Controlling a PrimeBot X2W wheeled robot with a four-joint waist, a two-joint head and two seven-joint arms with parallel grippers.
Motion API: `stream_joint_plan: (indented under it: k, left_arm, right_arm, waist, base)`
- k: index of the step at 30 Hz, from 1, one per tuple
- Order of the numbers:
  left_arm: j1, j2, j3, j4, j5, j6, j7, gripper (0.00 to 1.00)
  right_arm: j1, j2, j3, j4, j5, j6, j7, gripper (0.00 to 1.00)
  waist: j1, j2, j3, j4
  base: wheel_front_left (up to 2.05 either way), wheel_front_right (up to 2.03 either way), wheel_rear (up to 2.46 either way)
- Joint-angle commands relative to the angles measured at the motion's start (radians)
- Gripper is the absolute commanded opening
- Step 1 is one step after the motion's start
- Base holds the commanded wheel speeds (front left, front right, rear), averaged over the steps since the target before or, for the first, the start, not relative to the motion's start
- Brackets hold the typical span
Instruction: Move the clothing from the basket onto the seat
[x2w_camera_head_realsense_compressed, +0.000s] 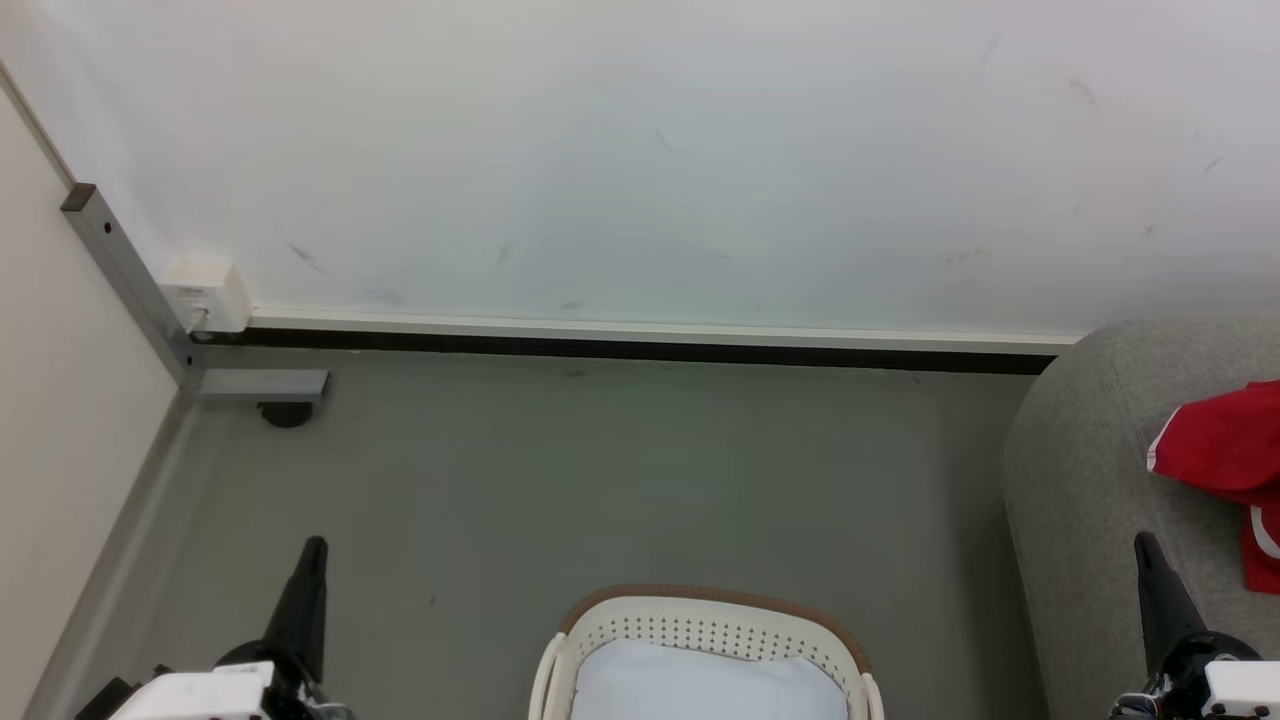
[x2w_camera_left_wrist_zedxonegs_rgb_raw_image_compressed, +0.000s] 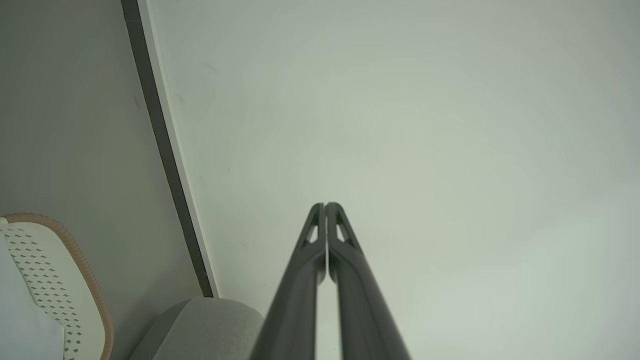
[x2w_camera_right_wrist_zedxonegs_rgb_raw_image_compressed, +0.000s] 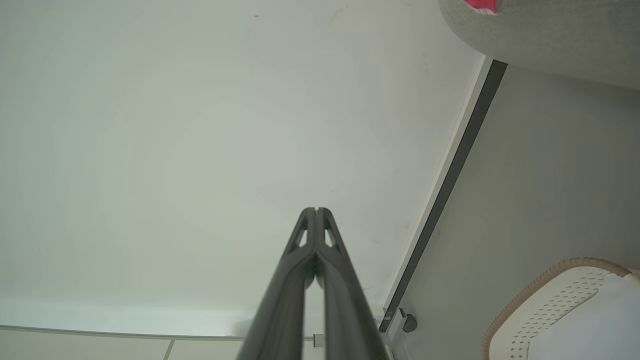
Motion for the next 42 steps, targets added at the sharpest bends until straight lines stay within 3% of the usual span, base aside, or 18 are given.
stream_joint_plan:
  k: [1,42]
  left_arm:
    - [-0.010,0.007,0.001,-0.002,-0.013,-0.004,0.004,0.00]
    - [-0.010,0.007,0.002,-0.002,-0.013,-0.004,0.004,0.00]
  right_arm:
    - [-0.012,-0.007,-0.003,-0.004,0.002,-0.002,0.003,0.00]
    - [-0.012,-0.006,-0.003,-0.004,0.002,-0.002,0.003,0.00]
  waist:
    - [0.0000,0.0000,0.000,0.000]
    - [0.0000,0.0000,0.000,0.000]
  base:
    - [0.00,0.00,0.00]
    - [0.00,0.00,0.00]
